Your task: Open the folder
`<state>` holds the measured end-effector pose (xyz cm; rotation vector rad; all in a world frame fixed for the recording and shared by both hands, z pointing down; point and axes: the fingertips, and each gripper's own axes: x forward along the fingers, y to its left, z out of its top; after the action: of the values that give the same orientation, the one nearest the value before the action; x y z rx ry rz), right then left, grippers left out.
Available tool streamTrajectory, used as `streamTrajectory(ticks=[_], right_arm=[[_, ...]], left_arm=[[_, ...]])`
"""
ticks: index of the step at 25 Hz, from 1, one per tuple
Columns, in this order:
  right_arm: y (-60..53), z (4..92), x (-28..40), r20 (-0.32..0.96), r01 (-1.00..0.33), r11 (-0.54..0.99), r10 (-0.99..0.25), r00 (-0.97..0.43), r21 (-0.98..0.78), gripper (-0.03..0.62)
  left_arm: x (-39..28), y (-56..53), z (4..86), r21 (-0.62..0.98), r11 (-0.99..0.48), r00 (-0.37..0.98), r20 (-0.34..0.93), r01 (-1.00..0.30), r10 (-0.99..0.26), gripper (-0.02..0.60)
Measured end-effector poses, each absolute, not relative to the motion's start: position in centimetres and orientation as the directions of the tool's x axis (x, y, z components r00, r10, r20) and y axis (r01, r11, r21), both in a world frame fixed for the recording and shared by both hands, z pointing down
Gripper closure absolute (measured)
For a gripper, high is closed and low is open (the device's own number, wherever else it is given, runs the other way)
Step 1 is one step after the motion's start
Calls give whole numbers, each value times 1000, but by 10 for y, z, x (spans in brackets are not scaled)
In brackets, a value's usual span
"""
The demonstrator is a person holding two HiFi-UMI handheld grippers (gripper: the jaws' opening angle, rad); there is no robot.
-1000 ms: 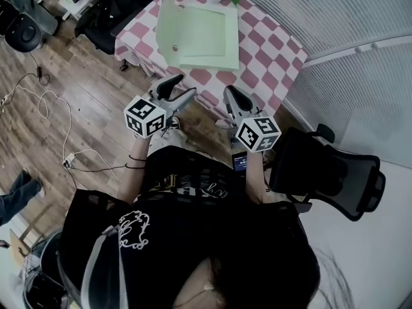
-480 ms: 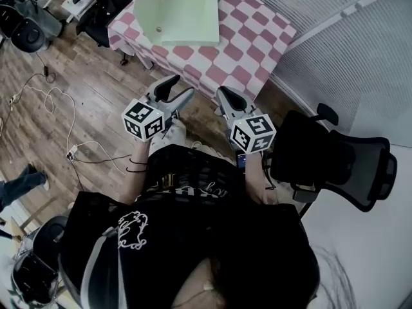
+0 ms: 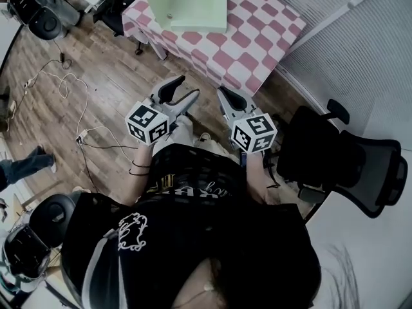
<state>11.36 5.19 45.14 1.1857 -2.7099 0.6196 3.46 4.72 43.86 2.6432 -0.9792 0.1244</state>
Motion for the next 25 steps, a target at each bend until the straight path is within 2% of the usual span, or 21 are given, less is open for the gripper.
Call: streamTrajectory(ticks=[12,25], right_arm=[[71,447,84,248,-710,626,-668,-702,-323,563],[122,446,9,272,-732,606,-682,-679,-311,563]], left_arm=[[15,76,428,225,-722,756,188,-654,-626,334],[-55,132,431,197,-744,769,211,-639,-604,334]])
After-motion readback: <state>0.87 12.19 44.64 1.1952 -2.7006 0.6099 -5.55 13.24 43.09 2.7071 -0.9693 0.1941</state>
